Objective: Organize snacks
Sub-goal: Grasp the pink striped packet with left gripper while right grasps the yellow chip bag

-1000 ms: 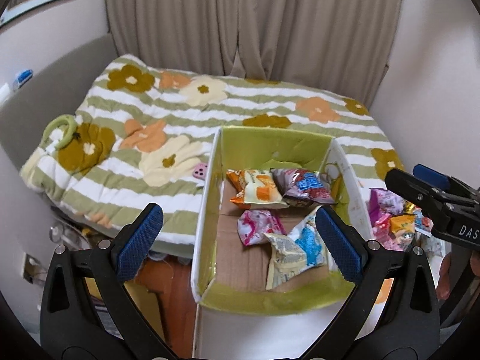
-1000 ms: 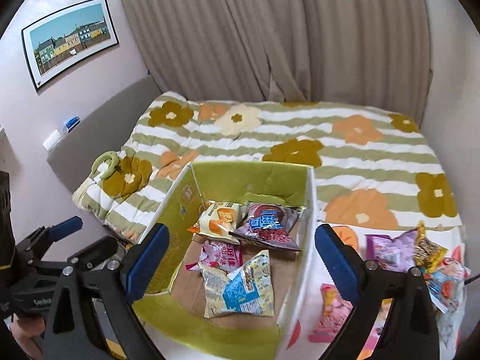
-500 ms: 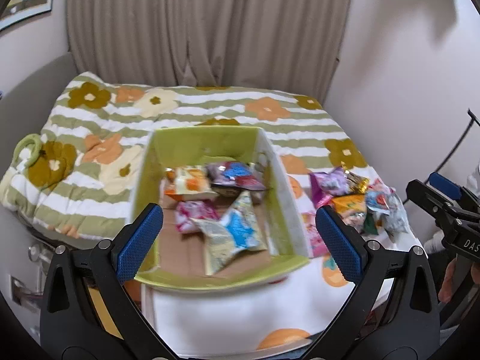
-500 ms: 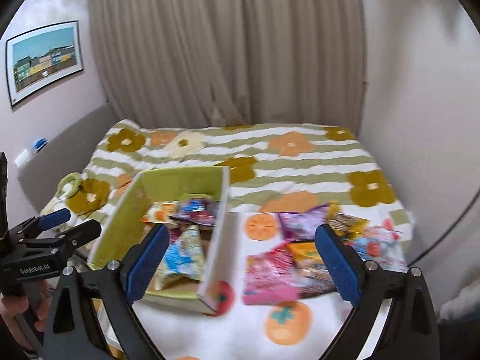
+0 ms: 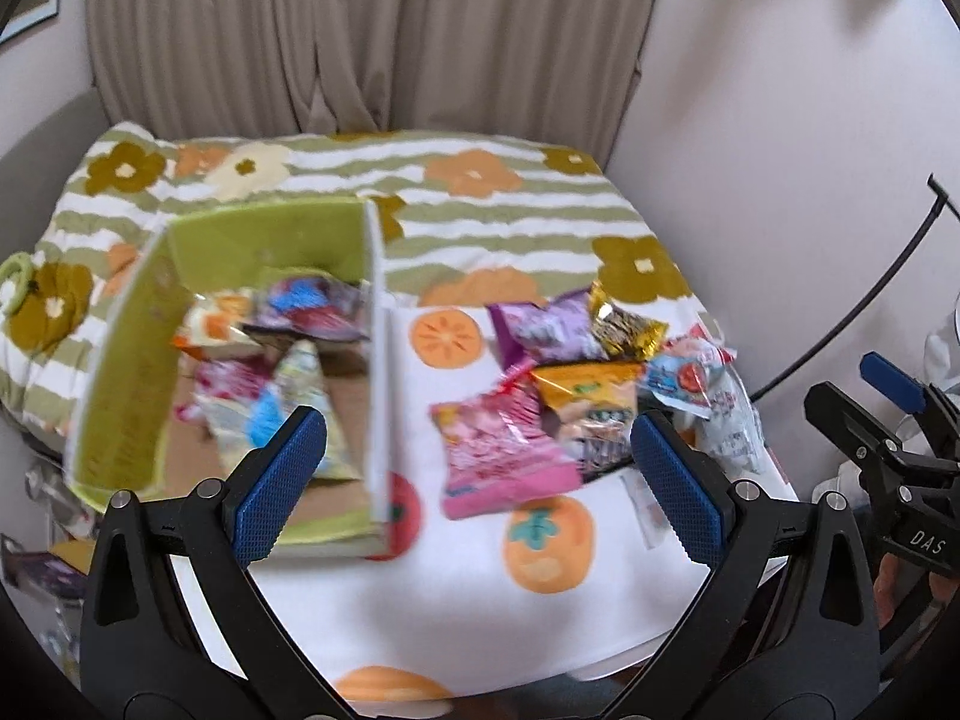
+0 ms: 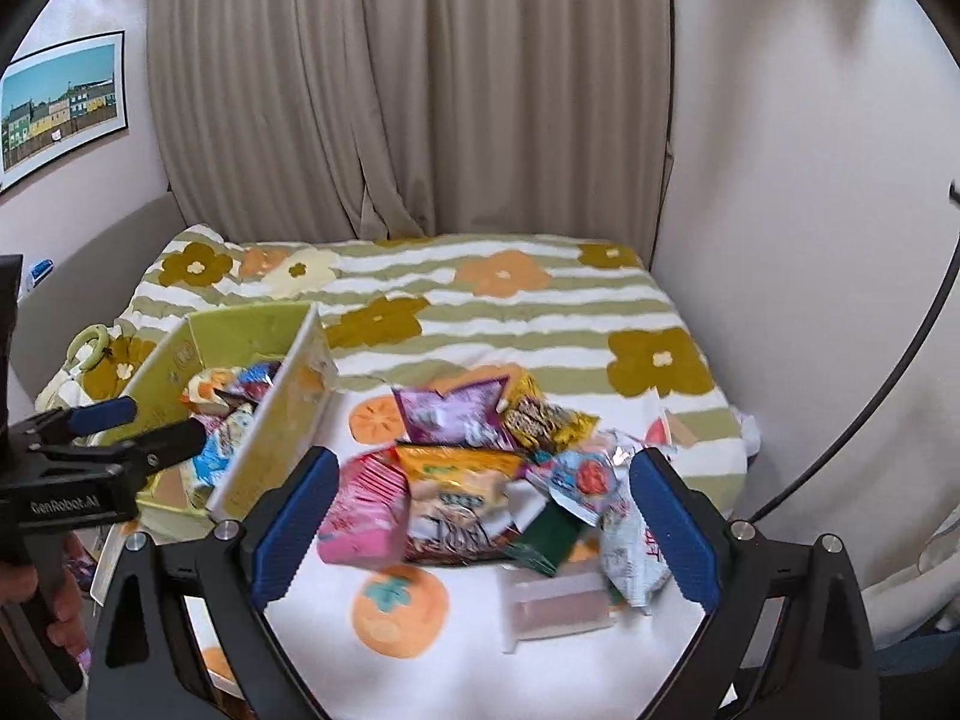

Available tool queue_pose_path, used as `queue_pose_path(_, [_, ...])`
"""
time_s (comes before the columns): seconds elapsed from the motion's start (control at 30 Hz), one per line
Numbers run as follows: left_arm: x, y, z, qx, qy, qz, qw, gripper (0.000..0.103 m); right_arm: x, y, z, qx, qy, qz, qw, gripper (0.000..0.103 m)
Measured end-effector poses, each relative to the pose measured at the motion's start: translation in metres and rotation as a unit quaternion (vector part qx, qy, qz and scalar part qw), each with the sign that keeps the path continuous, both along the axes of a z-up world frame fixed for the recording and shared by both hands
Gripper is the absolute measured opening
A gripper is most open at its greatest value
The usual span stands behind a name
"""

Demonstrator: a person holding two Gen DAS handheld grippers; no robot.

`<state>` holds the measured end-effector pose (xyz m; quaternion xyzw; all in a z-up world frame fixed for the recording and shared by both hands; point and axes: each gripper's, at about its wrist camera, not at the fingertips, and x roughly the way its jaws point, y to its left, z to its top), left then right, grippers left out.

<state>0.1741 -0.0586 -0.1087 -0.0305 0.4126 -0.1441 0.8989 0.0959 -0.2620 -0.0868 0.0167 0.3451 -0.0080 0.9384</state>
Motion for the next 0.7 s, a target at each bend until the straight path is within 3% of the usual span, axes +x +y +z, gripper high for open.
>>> queue_pose_path(0.23, [0.018,-0.044,-0.05,0.026,0.036,0.024,0.9987,0.101,0.021,-0.029,-0.043,0.017,0.032,0.046,0.998,0.097])
queue_pose_path(0.57, [0.054,-0.067,-0.108,0.059,0.073,0.056,0.9941,0.1,0.061,-0.034,-0.119,0.017,0.078,0.147,0.986,0.097])
queue_pose_path(0.7, [0.066,-0.071,-0.127,0.063,0.093,0.067,0.9914,0.093,0.072,-0.027,-0.138,0.019,0.097,0.175,0.98,0.097])
